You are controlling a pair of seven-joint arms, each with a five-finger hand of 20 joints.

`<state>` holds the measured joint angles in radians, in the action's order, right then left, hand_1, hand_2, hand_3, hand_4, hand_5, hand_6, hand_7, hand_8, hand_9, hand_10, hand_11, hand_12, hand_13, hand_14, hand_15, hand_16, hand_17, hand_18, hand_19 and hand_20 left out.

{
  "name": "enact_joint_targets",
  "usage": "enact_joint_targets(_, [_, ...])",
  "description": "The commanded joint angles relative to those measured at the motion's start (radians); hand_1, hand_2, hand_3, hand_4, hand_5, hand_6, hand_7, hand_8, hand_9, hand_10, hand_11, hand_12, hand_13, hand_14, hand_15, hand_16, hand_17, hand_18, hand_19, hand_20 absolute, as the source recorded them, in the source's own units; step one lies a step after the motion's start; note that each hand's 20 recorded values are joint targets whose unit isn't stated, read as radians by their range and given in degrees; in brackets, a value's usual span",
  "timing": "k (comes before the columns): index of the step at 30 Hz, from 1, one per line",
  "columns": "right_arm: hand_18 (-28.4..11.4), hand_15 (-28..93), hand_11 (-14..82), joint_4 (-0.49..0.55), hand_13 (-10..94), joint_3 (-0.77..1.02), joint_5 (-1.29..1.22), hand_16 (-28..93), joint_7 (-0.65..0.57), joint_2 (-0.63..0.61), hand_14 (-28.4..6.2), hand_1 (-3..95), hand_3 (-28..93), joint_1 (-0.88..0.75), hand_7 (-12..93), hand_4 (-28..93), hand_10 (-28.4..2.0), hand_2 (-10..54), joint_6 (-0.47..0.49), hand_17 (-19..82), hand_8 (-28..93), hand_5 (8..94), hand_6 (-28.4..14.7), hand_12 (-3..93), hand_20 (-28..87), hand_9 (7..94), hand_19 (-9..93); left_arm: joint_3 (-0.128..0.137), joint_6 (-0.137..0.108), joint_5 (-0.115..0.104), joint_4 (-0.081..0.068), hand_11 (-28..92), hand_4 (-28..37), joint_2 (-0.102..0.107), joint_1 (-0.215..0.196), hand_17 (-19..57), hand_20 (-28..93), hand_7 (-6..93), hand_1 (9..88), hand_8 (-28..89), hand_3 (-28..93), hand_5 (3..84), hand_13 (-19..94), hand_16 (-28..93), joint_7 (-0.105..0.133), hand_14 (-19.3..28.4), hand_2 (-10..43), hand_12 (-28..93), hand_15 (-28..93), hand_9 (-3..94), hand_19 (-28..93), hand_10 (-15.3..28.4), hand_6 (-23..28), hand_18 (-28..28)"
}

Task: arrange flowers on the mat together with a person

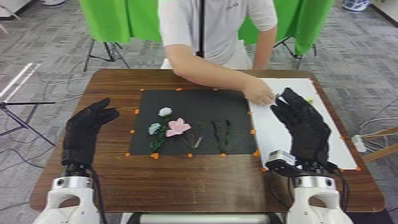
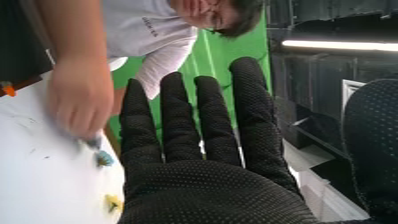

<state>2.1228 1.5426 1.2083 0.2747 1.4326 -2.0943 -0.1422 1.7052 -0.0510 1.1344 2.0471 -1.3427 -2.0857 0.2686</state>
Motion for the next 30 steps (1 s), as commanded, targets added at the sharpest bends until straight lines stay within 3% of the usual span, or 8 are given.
enact_joint_targets(1, [-13.8, 12, 4.5, -0.001, 35, -0.006, 0.009, 17, -0.009, 0.003, -10.4, 9.6, 82, -0.006, 14, -19, -10.3, 2.0, -0.003, 21, -10, 47.9, 1.5, 12.3, 32, 39.9, 9, 0.007, -0.004, -0.003, 0.004, 23, -25.0, -0.009, -0.019, 4.0, 16, 16.3, 24.4, -5, 66, 50.3, 40, 1, -0.005, 19.8, 2.4, 16, 25, 50.2, 12, 14.6, 5.2, 13.8])
enact_joint_targets(30, [-14.1, 12, 4.6, -0.002, 36, -0.009, 0.037, 18, -0.011, 0.001, -10.6, 10.1, 82, -0.019, 14, -18, -10.6, 1.3, -0.005, 21, -10, 49.0, 1.3, 13.0, 32, 40.8, 10, 0.010, -0.005, -0.003, 0.010, 23, -24.8, -0.016, -0.028, 3.6, 16, 16.2, 24.4, -5, 66, 50.3, 40, 1, -0.016, 20.0, 2.4, 16, 26, 50.1, 12, 14.5, 5.3, 14.0])
